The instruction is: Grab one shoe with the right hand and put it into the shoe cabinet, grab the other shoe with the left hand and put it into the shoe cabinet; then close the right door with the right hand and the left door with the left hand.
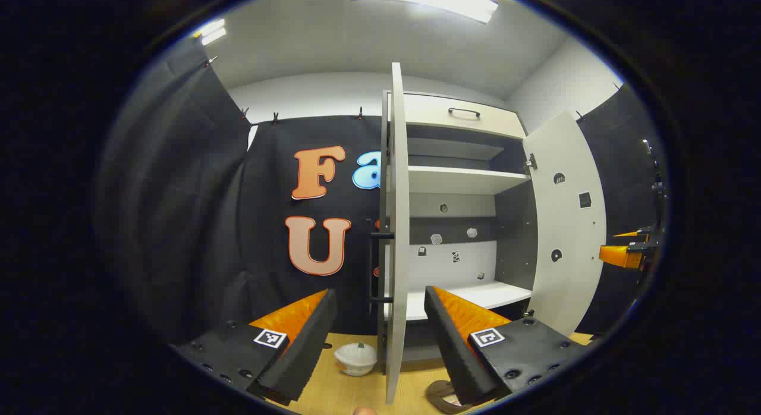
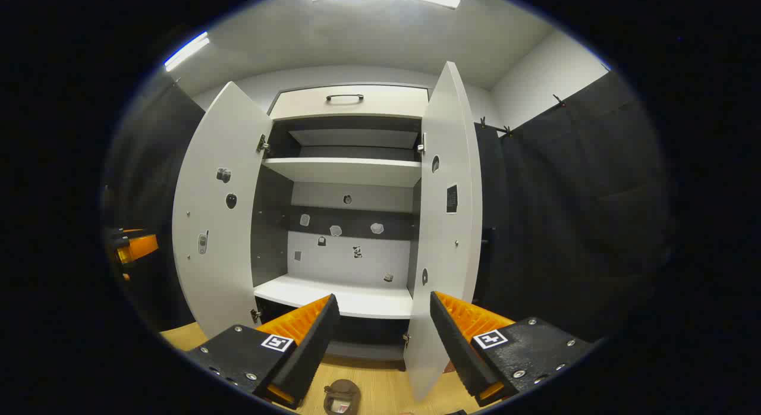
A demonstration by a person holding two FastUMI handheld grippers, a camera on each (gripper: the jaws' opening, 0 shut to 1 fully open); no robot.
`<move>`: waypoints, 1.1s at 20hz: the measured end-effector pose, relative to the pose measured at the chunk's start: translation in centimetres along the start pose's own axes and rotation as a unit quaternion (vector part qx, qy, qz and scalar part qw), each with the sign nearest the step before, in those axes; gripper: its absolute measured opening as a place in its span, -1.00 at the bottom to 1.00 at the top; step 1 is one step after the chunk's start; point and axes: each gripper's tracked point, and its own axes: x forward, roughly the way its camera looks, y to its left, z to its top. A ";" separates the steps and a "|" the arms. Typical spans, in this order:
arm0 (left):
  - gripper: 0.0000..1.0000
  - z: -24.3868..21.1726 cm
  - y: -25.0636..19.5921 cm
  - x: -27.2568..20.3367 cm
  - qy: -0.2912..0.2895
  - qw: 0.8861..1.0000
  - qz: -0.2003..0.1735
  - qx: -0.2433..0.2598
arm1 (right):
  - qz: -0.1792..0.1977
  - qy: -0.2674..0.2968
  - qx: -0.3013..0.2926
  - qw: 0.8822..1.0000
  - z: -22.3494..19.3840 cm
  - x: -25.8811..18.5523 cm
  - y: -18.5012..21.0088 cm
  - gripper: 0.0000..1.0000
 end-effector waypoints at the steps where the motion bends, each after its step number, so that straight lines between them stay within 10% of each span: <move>1: 0.93 0.1 -0.2 0.0 0.000 1.000 -0.001 0.002 | 0.001 0.000 0.000 1.000 0.0 -0.1 -0.1 0.88; 14: 0.93 -1.4 -2.1 0.7 0.020 0.999 -0.025 -0.004 | 0.010 0.029 0.013 0.999 -3.1 0.5 0.0 0.88; 22: 0.93 -1.6 -1.4 0.3 0.018 1.000 -0.018 -0.001 | 0.031 0.141 0.040 0.989 -16.6 1.3 2.5 0.89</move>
